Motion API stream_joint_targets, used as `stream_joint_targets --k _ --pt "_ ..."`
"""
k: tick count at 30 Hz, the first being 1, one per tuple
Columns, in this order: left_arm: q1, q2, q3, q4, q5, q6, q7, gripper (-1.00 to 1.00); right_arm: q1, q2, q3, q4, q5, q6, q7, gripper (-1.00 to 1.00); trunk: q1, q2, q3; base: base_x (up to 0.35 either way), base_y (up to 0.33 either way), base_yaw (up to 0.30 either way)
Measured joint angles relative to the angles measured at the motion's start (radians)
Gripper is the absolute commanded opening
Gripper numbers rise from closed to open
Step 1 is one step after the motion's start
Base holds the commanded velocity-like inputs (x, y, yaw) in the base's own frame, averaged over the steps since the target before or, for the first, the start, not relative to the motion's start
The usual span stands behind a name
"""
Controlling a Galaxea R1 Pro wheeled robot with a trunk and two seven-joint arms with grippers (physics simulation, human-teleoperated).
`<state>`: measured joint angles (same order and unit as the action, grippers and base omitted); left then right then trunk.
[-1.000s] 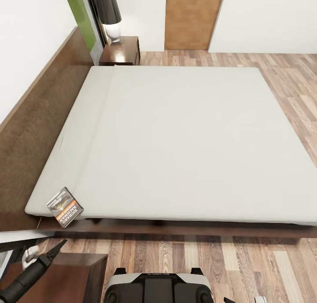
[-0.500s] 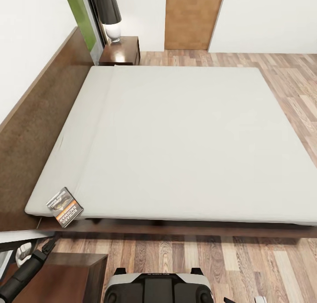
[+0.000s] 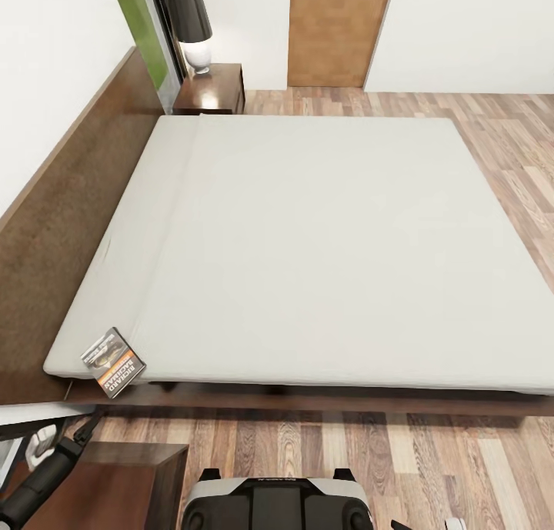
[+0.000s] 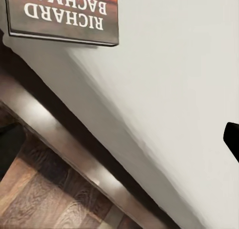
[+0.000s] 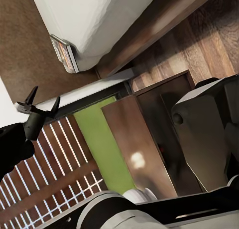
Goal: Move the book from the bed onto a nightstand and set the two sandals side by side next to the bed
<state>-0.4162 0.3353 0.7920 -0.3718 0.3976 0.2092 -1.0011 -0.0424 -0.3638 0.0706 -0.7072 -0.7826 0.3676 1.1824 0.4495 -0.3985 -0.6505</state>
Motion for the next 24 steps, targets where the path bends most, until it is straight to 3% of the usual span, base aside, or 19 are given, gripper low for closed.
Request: stream_joint_targets --k 7,14,24 --pt "0.000 -0.005 0.034 0.000 0.021 -0.005 0.015 1.00 0.001 0.000 0.000 0.000 0.000 0.000 0.000 1.00 0.000 0.000 0.000 0.000 0.000 0.000" --pt "0.000 -0.016 0.046 0.008 0.030 -0.001 0.020 1.00 0.001 0.000 0.000 0.000 0.000 0.000 0.000 1.00 0.000 0.000 0.000 0.000 0.000 0.000" --pt "0.001 -0.019 0.196 0.044 0.074 0.090 0.023 1.00 0.001 0.000 0.000 0.000 0.000 0.000 0.001 1.00 0.000 0.000 0.000 0.000 0.000 0.000"
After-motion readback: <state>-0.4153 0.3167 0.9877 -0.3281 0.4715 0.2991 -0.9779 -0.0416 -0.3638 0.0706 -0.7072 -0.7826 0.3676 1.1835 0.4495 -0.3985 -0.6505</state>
